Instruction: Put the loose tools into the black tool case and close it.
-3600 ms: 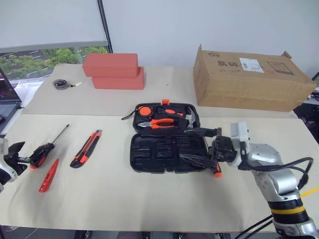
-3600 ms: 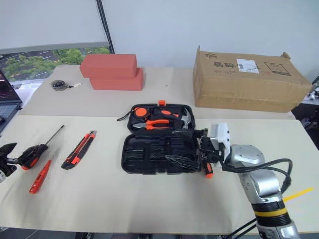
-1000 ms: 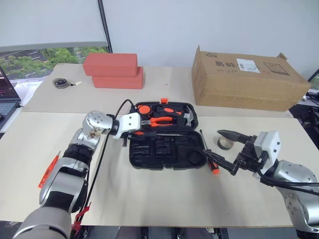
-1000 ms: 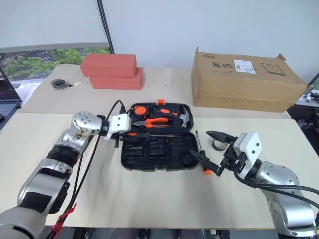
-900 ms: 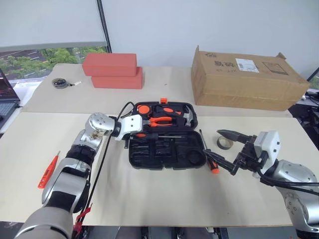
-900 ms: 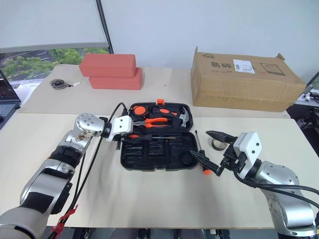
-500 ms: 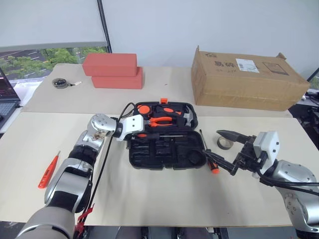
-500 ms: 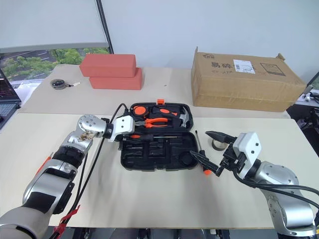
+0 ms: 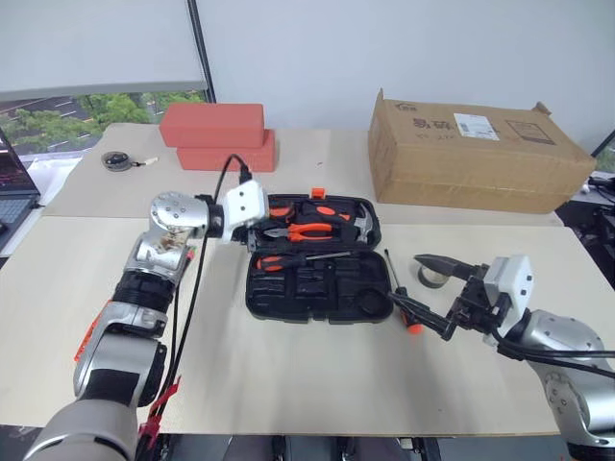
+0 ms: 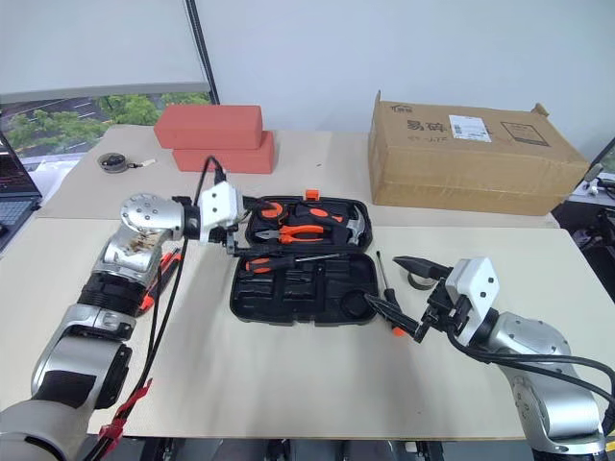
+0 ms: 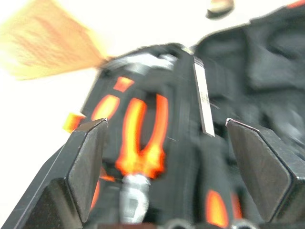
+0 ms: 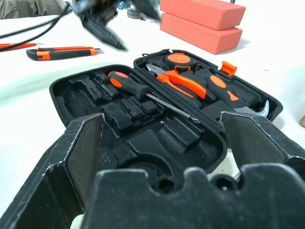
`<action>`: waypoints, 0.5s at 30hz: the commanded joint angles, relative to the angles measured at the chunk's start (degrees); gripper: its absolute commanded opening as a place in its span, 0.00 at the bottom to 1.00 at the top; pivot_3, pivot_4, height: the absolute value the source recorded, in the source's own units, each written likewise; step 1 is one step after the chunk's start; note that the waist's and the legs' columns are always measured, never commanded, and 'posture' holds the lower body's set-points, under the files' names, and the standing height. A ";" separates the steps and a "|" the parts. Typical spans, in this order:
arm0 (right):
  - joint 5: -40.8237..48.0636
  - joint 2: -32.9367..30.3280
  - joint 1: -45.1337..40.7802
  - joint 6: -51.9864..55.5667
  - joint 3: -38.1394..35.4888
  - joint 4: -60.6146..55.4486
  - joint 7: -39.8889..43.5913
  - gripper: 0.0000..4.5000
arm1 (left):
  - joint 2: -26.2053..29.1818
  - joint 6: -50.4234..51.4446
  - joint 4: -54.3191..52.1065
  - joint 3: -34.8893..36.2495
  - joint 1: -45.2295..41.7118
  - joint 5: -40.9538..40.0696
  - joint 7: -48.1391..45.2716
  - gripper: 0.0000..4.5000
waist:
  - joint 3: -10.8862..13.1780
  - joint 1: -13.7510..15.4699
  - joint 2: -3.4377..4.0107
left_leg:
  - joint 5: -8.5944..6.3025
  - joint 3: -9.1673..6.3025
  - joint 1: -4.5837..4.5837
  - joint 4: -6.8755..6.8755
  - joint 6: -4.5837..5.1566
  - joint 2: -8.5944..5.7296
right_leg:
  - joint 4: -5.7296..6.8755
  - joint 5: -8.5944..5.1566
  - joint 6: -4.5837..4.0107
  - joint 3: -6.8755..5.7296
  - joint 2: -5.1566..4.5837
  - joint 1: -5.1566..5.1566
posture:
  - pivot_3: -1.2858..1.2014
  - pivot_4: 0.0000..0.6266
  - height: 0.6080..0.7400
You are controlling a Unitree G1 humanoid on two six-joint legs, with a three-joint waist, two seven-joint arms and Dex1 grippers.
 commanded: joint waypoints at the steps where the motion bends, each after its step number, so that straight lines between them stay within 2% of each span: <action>1: -0.42 0.73 -0.60 -2.52 -0.27 -0.55 0.09 1.00 | -2.44 9.07 -6.62 4.95 1.05 -3.97 8.84 0.82 | 0.00 0.00 0.00 | 0.00 0.00 -0.01 0.02 0.01 0.00 | 0.00 0.00 0.00 0.00 0.00 0.00 | 0.52 0.24 0.79; 2: -0.51 0.90 -0.45 -2.68 -0.24 -0.54 0.05 1.00 | -3.99 12.43 -9.42 5.62 2.63 -4.64 11.92 0.77 | 0.00 0.01 0.00 | -0.01 -0.01 -0.01 0.04 0.01 0.00 | 0.00 0.01 0.02 0.00 0.00 0.02 | 0.52 0.24 0.79; 7: -0.95 1.82 0.41 -3.10 -0.01 -1.03 -0.47 1.00 | -11.57 25.44 -23.01 4.32 12.34 -2.70 26.06 0.33 | -0.01 -0.02 0.02 | -0.04 -0.06 0.13 0.15 0.06 0.01 | -0.02 0.01 0.04 0.02 0.00 0.26 | 0.52 0.24 0.79; 11: -1.30 2.30 0.53 -2.99 0.11 -1.28 -0.57 1.00 | -15.26 31.45 -26.81 2.55 17.09 -0.97 32.87 0.03 | 0.00 -0.01 0.01 | -0.07 -0.15 0.16 0.24 0.10 0.01 | 0.00 0.03 0.08 0.02 0.03 0.36 | 0.52 0.24 0.79; 13: -1.42 2.40 0.46 -3.00 0.15 -1.18 -0.54 1.00 | -15.60 31.00 -25.87 0.78 19.06 1.16 35.17 0.01 | -0.01 0.01 0.02 | -0.25 -0.23 0.18 0.24 0.39 0.02 | 0.02 0.04 0.08 0.02 0.03 0.38 | 0.52 0.24 0.79; 15: -1.35 2.33 0.51 -3.01 -0.07 -1.15 -0.40 1.00 | -16.03 30.89 -24.39 0.17 19.46 1.93 36.95 0.01 | -0.03 0.03 0.07 | -0.30 -0.28 0.34 0.24 0.28 0.04 | 0.04 0.04 0.07 0.01 0.03 0.51 | 0.52 0.24 0.79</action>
